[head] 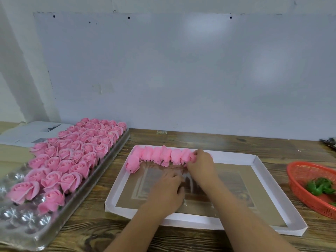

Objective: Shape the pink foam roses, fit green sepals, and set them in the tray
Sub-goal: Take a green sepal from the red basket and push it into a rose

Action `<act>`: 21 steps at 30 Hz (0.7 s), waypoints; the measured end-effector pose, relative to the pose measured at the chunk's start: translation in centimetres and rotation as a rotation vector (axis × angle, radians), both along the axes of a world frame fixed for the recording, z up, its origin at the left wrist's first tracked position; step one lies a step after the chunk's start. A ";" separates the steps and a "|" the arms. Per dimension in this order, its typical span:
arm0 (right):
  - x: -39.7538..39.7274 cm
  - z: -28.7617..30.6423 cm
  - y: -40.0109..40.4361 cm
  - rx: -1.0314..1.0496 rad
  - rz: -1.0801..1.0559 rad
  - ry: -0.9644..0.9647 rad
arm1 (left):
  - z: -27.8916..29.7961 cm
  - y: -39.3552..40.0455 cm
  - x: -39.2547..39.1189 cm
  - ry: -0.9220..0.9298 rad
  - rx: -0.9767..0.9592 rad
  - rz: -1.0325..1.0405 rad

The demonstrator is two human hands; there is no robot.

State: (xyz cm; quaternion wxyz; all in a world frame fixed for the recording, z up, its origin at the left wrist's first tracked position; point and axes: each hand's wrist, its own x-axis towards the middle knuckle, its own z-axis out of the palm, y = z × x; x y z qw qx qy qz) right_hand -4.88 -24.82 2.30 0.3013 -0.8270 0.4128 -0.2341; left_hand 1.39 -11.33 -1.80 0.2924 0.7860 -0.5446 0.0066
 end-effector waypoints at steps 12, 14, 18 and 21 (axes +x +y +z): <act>1.3 0.1 0.4 -0.147 -0.052 0.206 | -0.2 0.1 0.0 0.017 -0.014 0.008; 1.5 0.0 0.5 -0.166 -0.060 0.219 | -0.1 0.2 -0.1 0.015 -0.007 0.010; 1.8 -0.3 0.3 -0.208 -0.081 0.223 | 0.0 0.3 -0.2 0.021 0.011 0.013; 1.9 -0.3 0.2 -0.243 -0.087 0.231 | 0.1 0.3 -0.2 0.017 0.030 0.017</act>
